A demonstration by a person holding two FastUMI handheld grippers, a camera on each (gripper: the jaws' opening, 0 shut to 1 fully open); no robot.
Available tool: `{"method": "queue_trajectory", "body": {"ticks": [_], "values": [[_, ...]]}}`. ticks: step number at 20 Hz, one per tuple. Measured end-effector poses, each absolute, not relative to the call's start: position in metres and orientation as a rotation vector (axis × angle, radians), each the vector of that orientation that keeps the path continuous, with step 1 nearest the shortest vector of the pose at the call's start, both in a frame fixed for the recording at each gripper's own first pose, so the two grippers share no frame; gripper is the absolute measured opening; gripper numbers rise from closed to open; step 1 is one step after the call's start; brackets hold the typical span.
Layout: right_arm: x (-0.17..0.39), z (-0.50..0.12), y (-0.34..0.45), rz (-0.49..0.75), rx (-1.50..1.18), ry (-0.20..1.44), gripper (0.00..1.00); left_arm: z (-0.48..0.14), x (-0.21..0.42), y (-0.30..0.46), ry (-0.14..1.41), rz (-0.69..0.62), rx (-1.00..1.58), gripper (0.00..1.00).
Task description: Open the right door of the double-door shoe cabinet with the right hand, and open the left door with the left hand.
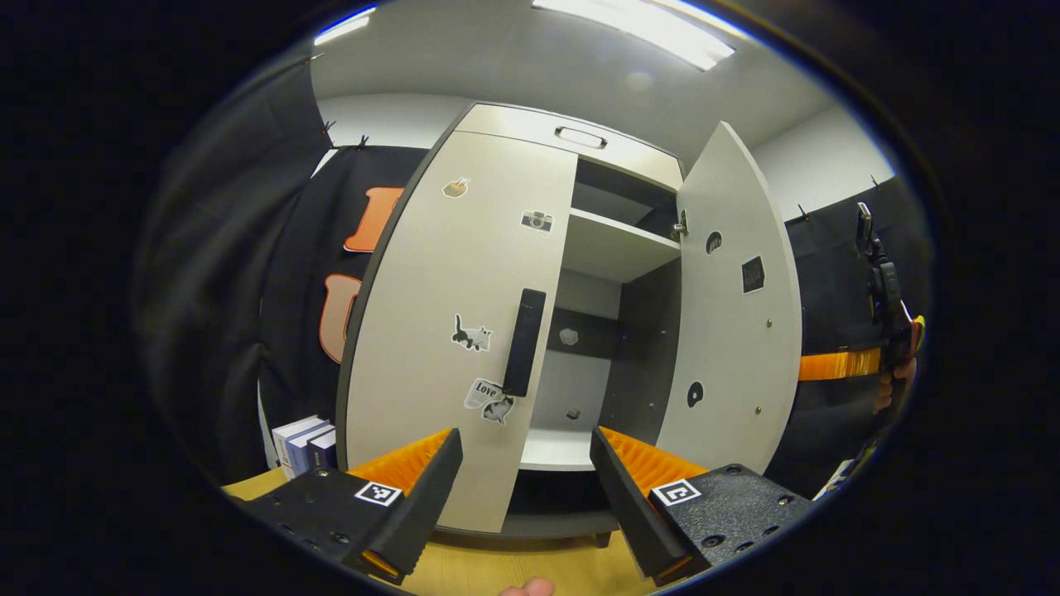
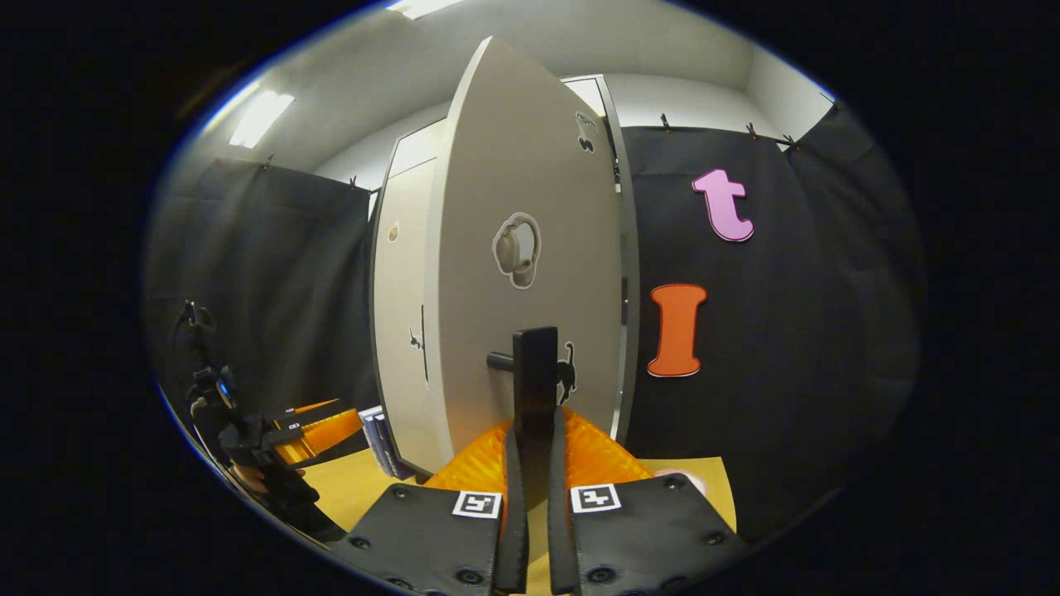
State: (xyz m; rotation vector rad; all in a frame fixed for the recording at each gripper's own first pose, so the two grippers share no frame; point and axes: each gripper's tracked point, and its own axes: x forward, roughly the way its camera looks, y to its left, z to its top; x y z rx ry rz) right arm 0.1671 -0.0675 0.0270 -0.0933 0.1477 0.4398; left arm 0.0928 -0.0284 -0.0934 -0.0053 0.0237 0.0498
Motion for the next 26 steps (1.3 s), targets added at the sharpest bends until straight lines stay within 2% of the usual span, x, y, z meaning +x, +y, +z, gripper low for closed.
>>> {"method": "queue_trajectory", "body": {"ticks": [6, 17, 26], "values": [[0.165, 0.029, -0.085, 0.394, -0.082, 0.147, 0.16, -0.096, 0.094, -0.041, 0.031, 0.013, -0.013, 0.95], [0.172, 0.030, -0.117, 0.304, -0.101, 0.125, 0.16, -0.096, 0.088, -0.028, 0.028, 0.035, 0.013, 0.94], [0.167, 0.031, -0.119, 0.290, -0.076, 0.120, 0.15, -0.093, 0.093, -0.020, 0.031, 0.050, 0.013, 0.94]]}}
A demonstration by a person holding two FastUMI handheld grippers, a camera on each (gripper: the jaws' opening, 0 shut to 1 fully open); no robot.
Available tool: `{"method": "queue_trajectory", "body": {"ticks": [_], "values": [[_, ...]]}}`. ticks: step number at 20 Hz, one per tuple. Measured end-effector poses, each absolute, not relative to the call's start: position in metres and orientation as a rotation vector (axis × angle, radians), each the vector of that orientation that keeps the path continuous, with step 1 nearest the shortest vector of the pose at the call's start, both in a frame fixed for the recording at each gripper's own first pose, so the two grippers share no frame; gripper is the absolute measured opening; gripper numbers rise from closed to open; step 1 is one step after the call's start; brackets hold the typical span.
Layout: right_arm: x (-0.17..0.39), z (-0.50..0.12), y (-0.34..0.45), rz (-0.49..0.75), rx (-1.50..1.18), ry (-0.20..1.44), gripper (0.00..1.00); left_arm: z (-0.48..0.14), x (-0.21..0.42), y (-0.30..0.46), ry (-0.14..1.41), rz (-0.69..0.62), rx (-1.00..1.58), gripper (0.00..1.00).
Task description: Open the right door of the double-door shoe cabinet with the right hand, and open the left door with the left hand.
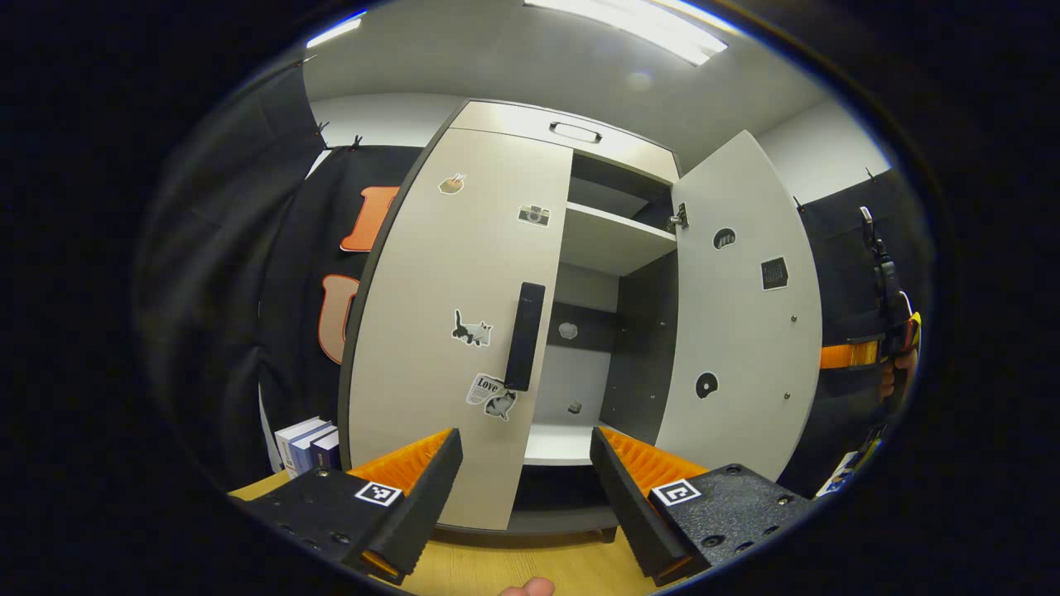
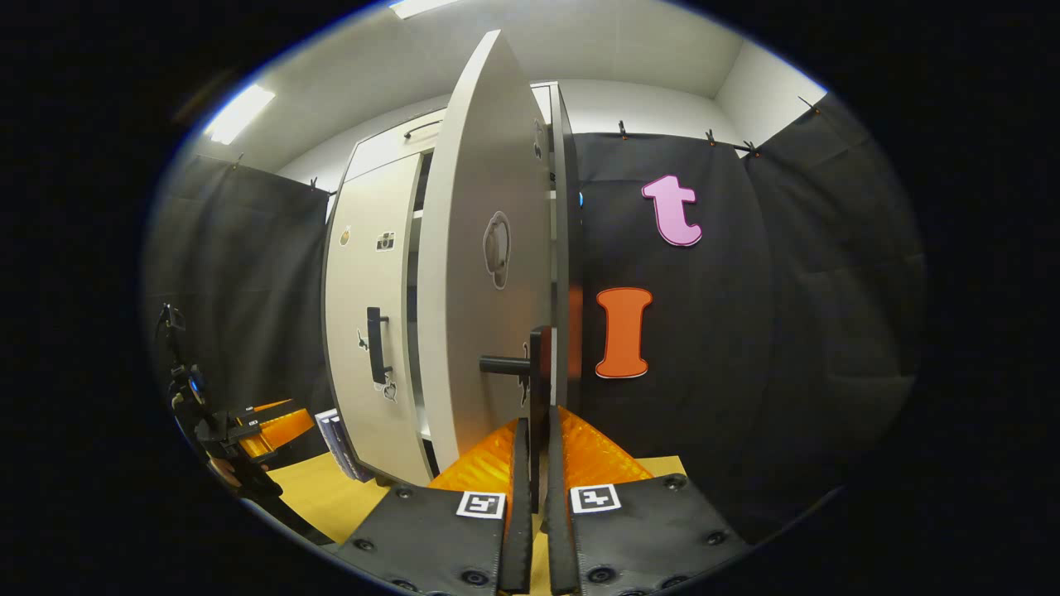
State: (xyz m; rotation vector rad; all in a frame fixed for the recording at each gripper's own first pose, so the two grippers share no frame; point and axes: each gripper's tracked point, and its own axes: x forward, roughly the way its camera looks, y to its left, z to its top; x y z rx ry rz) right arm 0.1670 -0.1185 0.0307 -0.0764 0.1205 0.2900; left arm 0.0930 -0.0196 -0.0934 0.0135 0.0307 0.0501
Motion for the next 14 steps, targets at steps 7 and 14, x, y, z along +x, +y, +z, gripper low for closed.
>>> {"method": "queue_trajectory", "body": {"ticks": [7, 14], "values": [[0.134, 0.044, -0.121, 0.243, -0.071, 0.098, 0.15, -0.067, 0.118, -0.004, 0.017, 0.072, -0.005, 0.94], [0.091, 0.046, -0.127, 0.195, -0.089, 0.071, 0.16, -0.031, 0.167, -0.013, 0.002, 0.048, 0.148, 0.94]]}}
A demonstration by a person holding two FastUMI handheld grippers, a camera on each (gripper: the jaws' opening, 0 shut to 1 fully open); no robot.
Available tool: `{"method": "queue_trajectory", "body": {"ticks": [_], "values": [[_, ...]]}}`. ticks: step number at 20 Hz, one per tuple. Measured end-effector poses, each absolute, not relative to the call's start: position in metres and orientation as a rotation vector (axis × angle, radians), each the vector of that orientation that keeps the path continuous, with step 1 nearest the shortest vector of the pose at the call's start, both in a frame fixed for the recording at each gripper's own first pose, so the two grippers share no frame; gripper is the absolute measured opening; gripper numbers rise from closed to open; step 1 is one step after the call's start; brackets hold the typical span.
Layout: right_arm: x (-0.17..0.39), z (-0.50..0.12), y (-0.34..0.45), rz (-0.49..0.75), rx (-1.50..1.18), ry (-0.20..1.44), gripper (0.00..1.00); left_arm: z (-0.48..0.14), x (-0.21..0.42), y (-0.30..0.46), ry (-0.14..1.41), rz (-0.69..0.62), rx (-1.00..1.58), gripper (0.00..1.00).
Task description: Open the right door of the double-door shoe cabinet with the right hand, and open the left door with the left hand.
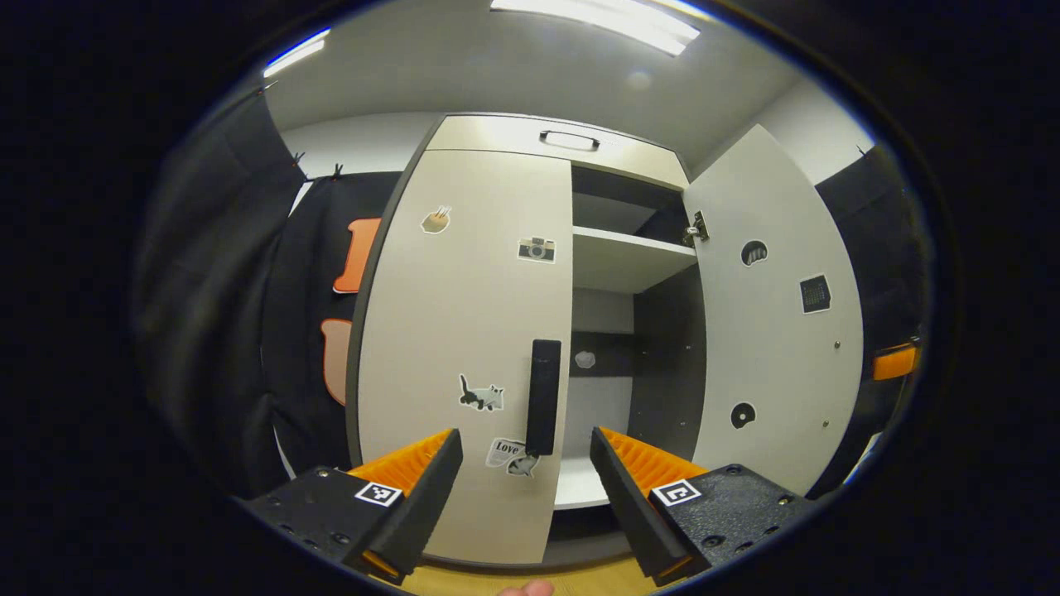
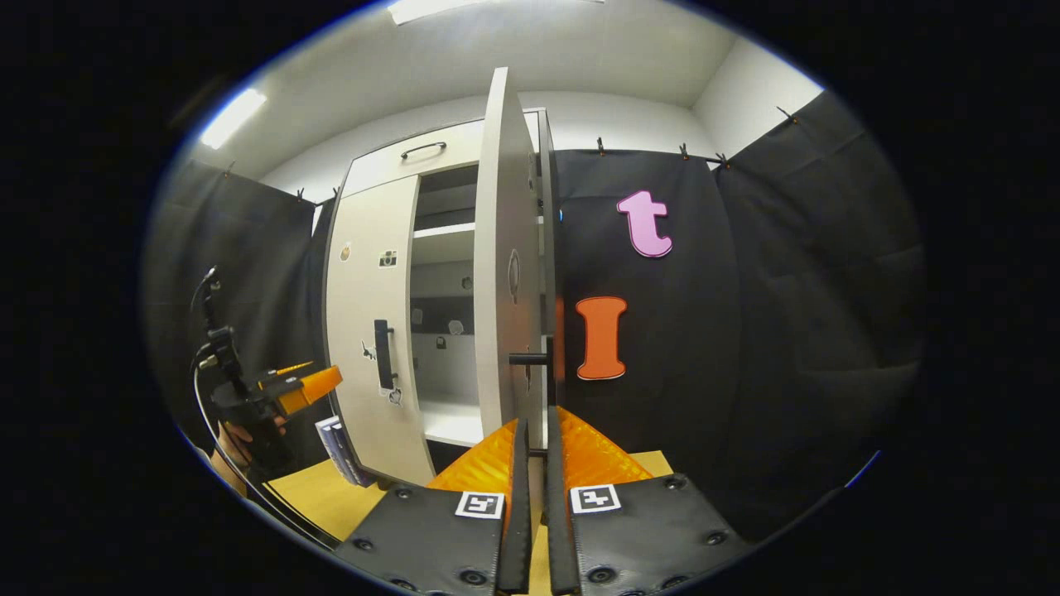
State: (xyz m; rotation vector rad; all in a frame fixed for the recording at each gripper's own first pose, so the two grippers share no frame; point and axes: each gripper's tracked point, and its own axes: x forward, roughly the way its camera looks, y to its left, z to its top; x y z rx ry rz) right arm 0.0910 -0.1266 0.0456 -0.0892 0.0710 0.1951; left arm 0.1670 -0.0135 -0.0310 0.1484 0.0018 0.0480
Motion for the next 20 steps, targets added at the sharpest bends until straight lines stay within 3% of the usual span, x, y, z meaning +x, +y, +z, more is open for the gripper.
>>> {"method": "queue_trajectory", "body": {"ticks": [1, 5, 10, 13, 14, 20], "values": [[0.085, 0.047, -0.131, 0.176, -0.099, 0.062, 0.28, -0.027, 0.176, -0.018, 0.008, 0.032, 0.147, 0.95], [0.072, 0.054, -0.136, 0.140, -0.085, 0.016, 0.94, -0.017, 0.208, -0.026, 0.025, -0.008, 0.111, 0.94], [0.063, 0.049, -0.148, 0.107, -0.059, 0.017, 0.98, -0.015, 0.246, -0.015, 0.038, 0.002, 0.178, 0.94], [0.063, 0.044, -0.153, 0.090, -0.067, 0.031, 0.94, -0.027, 0.266, -0.014, 0.071, 0.008, 0.187, 0.94], [0.063, 0.043, -0.152, 0.093, -0.065, 0.035, 0.98, -0.032, 0.271, -0.010, 0.081, 0.026, 0.181, 0.95], [0.064, 0.042, -0.155, 0.085, -0.075, 0.039, 0.98, -0.058, 0.301, 0.009, 0.146, 0.108, 0.189, 0.93]]}}
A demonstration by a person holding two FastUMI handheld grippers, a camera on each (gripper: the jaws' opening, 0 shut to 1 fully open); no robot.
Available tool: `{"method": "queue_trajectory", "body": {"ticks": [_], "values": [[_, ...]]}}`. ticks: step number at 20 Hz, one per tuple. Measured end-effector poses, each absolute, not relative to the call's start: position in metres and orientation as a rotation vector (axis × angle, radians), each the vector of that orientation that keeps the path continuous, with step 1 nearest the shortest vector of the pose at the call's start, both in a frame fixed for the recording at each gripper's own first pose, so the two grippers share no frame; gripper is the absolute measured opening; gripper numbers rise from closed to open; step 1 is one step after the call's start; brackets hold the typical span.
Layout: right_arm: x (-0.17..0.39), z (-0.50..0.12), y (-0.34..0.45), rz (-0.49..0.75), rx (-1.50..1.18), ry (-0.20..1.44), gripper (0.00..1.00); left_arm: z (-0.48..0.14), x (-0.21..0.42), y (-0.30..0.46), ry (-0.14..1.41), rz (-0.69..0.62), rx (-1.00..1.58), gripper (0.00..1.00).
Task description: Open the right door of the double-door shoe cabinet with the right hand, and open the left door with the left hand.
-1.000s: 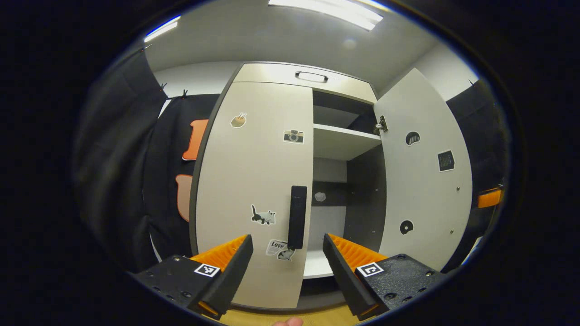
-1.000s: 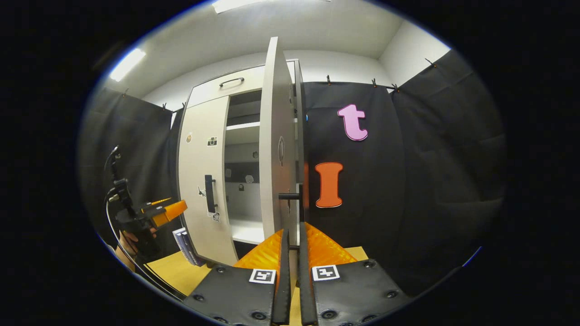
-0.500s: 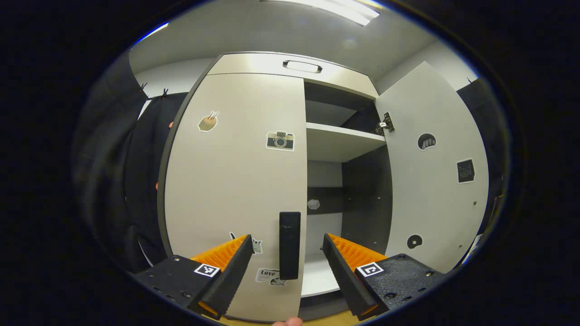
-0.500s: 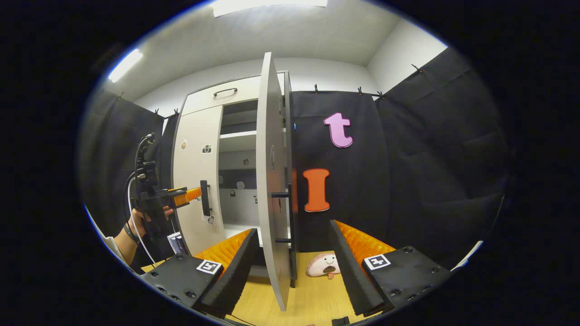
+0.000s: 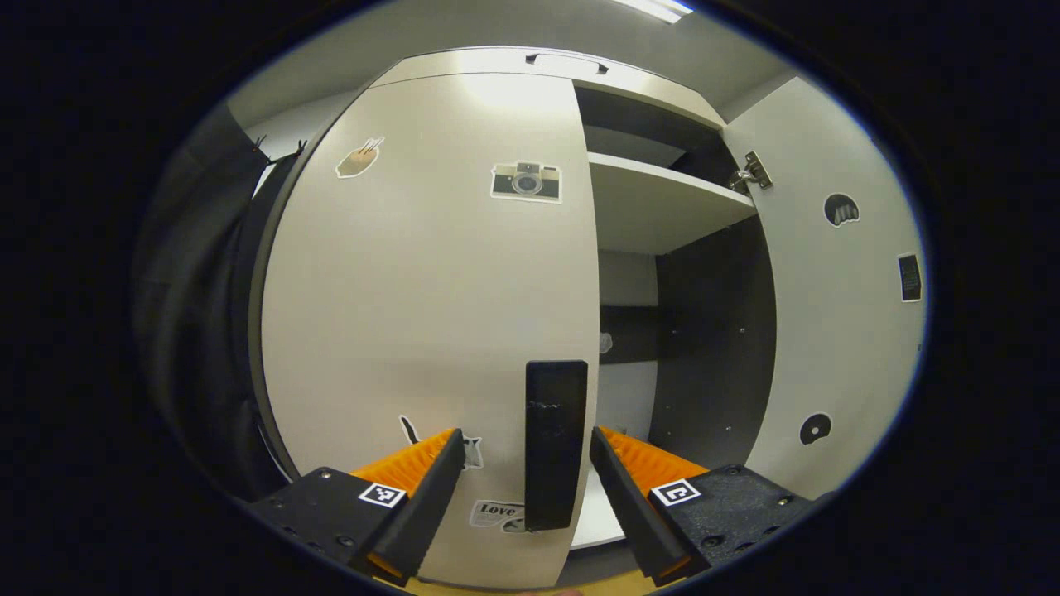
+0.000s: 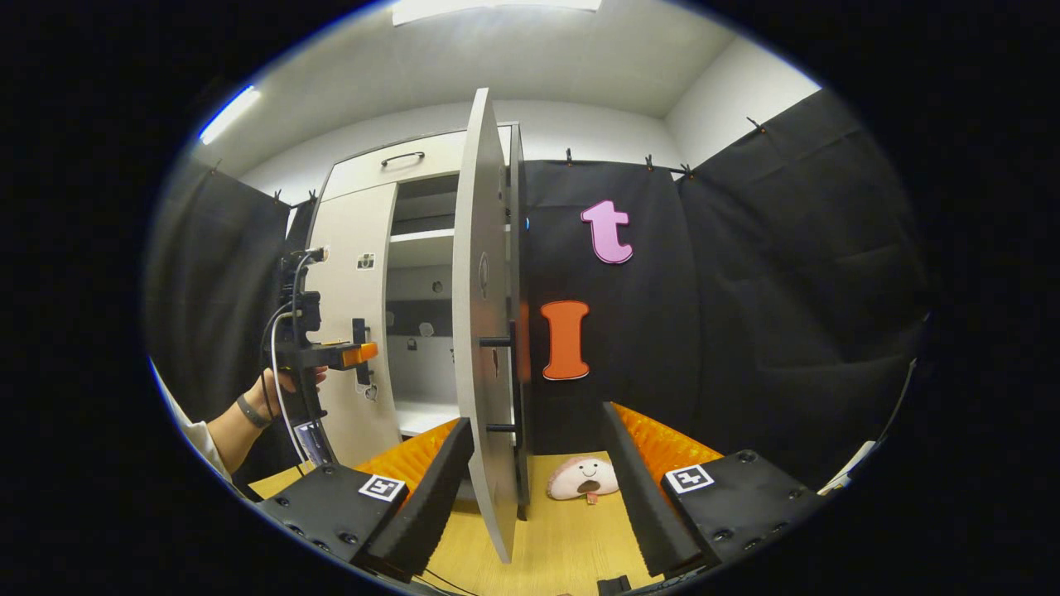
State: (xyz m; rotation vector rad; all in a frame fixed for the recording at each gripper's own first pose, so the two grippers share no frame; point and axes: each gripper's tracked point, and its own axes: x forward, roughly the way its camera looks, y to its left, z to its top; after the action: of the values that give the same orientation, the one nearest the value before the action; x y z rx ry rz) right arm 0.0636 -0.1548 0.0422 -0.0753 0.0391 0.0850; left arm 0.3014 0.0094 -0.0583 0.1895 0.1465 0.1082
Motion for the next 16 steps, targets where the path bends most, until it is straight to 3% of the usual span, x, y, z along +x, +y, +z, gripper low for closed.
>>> {"method": "queue_trajectory", "body": {"ticks": [6, 7, 9, 12, 16], "values": [[0.068, 0.036, -0.157, 0.079, -0.083, 0.050, 0.98, -0.058, 0.301, 0.002, 0.143, 0.098, 0.208, 0.78], [0.069, 0.035, -0.157, 0.077, -0.086, 0.054, 0.98, -0.062, 0.303, -0.010, 0.137, 0.052, 0.172, 0.68], [0.069, 0.031, -0.157, 0.074, -0.093, 0.062, 0.98, -0.061, 0.302, -0.013, 0.133, 0.038, 0.172, 0.28], [0.071, 0.028, -0.153, 0.084, -0.085, 0.069, 0.98, -0.064, 0.305, -0.012, 0.160, 0.036, 0.159, 0.22], [0.076, 0.025, -0.148, 0.083, -0.074, 0.071, 0.98, -0.065, 0.301, -0.013, 0.210, 0.026, 0.203, 0.22]]}}
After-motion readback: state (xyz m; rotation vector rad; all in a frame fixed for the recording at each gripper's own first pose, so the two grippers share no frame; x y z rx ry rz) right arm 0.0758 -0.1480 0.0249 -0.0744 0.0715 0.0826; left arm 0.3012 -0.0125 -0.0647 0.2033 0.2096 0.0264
